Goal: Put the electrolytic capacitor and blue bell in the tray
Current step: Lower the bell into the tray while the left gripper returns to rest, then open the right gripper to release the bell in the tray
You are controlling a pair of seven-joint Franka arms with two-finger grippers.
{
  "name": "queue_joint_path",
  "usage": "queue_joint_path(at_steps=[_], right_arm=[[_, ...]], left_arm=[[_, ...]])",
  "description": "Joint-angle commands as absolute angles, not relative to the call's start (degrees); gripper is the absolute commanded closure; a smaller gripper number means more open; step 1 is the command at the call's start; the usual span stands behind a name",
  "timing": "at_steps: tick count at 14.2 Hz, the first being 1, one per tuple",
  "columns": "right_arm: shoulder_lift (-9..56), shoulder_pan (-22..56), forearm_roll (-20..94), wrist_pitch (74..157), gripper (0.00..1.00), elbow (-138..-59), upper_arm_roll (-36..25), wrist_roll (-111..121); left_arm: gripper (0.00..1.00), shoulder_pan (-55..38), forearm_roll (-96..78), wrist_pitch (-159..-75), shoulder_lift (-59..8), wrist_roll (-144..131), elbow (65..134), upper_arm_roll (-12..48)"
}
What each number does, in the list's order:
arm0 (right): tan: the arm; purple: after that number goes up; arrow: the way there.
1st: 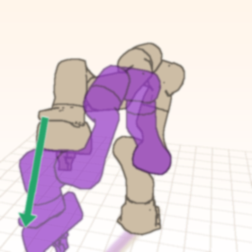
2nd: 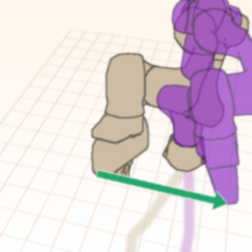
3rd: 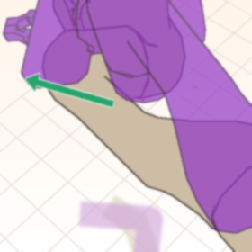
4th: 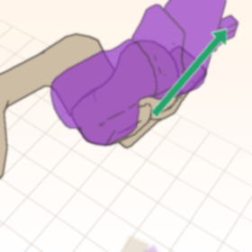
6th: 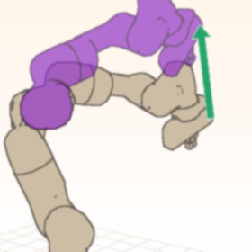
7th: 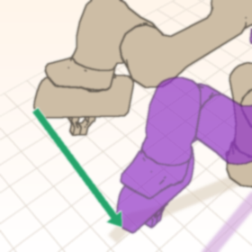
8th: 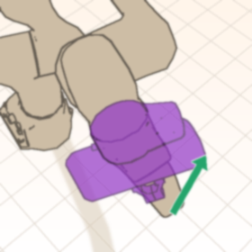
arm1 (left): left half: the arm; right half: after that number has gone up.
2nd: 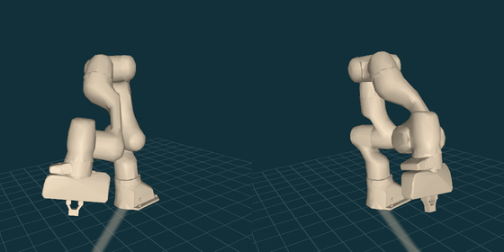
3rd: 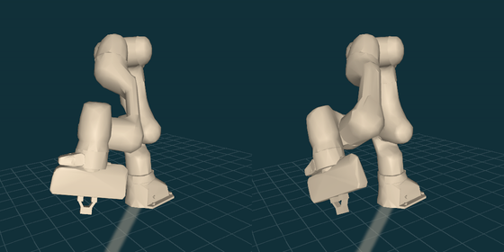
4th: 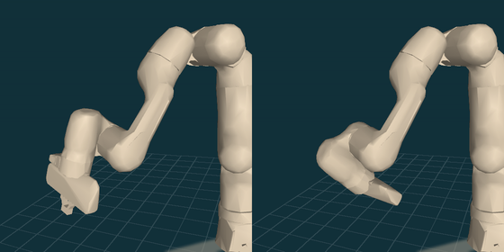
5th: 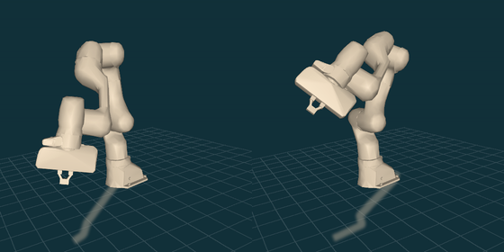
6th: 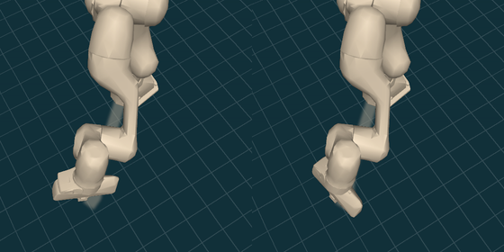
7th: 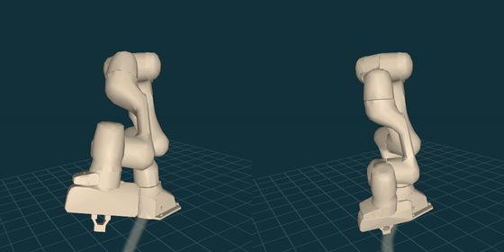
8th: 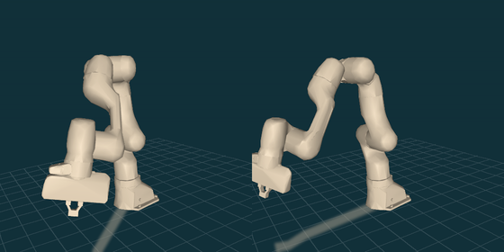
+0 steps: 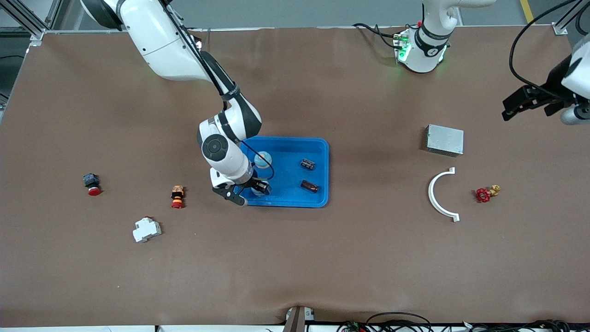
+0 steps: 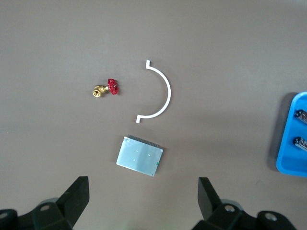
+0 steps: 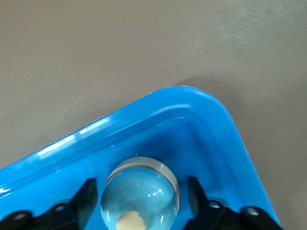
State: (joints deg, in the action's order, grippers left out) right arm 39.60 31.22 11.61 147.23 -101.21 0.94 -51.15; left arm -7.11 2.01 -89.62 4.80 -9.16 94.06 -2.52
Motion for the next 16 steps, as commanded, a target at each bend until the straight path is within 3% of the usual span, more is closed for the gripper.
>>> queue_joint_path(at_steps=[1, 6, 11, 16], right_arm=[[39.5, 31.7, 12.1, 146.3, 0.00, -101.1, 0.1, -51.0], [33.8, 30.7, 12.2, 134.9, 0.00, -99.2, 0.1, -51.1], [29.5, 25.6, 12.2, 118.2, 0.00, -92.1, 0.2, -50.6], [22.1, 19.8, 1.5, 110.0, 0.00, -92.4, 0.0, -34.3]], left_arm=[[0.00, -8.2, 1.2, -90.4, 8.0, -9.2, 97.2, -3.2], [0.00, -8.3, 1.5, -90.4, 7.6, -8.1, 96.4, -3.0], [0.00, -8.2, 1.6, -90.5, 7.4, -8.2, 96.4, -2.2], [0.00, -8.2, 1.8, -91.0, 7.5, -8.5, 96.4, -2.1]])
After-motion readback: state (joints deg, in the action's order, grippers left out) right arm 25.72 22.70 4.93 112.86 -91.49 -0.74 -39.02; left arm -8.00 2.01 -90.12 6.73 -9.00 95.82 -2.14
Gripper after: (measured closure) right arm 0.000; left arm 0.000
